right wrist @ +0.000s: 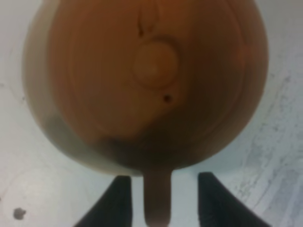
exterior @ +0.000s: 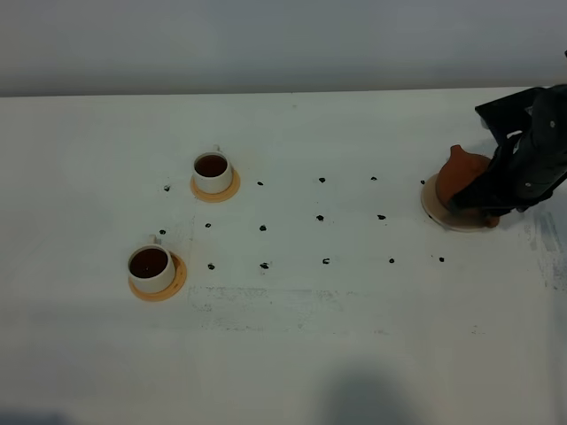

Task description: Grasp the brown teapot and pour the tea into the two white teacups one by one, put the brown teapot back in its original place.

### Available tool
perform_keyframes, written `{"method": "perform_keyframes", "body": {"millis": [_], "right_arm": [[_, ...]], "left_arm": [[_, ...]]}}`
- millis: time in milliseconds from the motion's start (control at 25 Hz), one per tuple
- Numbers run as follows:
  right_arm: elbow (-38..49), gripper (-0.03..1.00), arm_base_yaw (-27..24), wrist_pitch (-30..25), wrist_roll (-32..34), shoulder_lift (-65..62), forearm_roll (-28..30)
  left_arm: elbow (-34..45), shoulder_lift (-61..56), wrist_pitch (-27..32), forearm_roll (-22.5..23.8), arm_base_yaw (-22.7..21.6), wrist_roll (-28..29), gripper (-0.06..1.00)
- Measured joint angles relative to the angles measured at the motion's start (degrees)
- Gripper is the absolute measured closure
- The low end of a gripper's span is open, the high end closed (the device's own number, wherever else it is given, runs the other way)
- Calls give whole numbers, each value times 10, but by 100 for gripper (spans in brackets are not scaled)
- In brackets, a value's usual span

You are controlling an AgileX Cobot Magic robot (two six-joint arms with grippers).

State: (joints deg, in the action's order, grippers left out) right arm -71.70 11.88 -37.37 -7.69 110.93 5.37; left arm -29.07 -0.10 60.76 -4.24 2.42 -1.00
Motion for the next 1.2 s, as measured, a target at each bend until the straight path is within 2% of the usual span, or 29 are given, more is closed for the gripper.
{"method": "perform_keyframes", "body": {"millis": [160, 440, 760, 960, 1200], "right_arm": [[0, 56, 2, -13, 3, -65, 0], [14, 60, 2, -93, 18, -207, 0], [126, 68, 2, -134, 39, -382, 0], [191, 70, 2, -174, 55, -492, 0], [275, 72, 2, -195, 58, -617, -1]], "left_arm": [[0, 0, 0, 0, 0, 0, 34], [0, 0, 0, 0, 0, 0, 34], [0, 0, 0, 0, 0, 0, 34], [0, 0, 0, 0, 0, 0, 34], [0, 0, 0, 0, 0, 0, 34]]}}
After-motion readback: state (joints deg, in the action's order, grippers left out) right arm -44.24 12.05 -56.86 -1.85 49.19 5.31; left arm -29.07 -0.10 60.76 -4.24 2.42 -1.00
